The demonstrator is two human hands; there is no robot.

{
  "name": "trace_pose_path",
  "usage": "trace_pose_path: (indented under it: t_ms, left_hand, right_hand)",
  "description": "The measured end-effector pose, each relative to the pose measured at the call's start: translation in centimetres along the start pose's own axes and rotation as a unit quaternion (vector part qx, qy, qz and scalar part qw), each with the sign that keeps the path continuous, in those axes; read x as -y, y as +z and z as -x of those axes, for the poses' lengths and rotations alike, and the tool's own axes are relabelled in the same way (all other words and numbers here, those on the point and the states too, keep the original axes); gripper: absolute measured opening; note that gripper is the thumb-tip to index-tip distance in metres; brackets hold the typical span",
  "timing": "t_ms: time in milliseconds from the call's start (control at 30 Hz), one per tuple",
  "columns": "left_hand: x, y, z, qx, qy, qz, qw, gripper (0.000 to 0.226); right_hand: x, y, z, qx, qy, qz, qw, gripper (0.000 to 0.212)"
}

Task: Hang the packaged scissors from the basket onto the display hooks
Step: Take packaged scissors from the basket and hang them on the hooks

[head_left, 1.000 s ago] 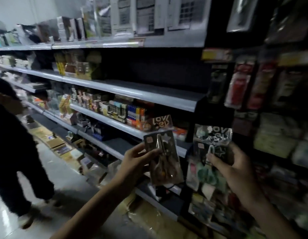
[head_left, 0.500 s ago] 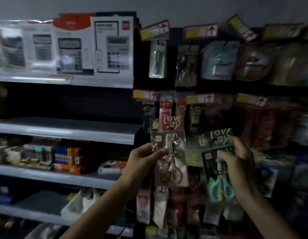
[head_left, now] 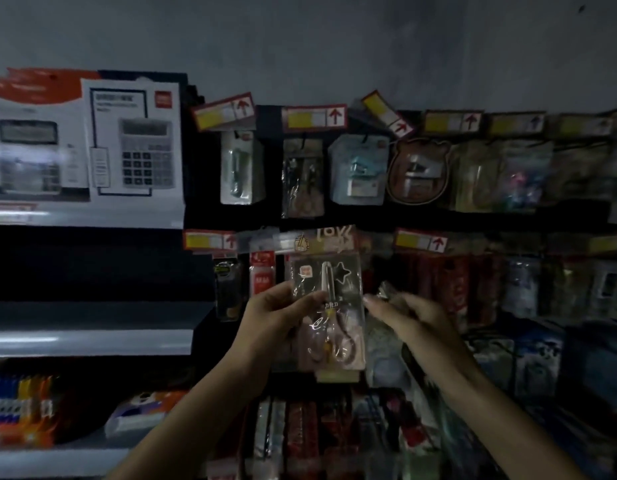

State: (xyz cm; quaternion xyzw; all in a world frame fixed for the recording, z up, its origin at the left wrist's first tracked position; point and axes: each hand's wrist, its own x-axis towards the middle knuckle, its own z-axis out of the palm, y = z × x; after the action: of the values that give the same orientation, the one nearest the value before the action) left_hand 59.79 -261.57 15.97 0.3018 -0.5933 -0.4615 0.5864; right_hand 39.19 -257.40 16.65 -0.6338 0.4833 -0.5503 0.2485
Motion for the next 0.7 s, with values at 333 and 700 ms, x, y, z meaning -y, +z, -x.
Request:
trace_pose_path:
  t_ms: [333,700]
  left_hand:
    - [-1.3,2.9,-5.2,-0.011,0.051,-0.051,0.997,0.018]
    - [-3.8,-0.9,-8.5,0.013,0.062,-0.067,0.996,0.030]
  right_hand:
    - [2.1,-4.1,-8.1,0.076,-0.002,-0.036,0.996,0.035]
    - [4.7,0.3,-14.5,0.022,-0.052,-0.064,0.996,0.009]
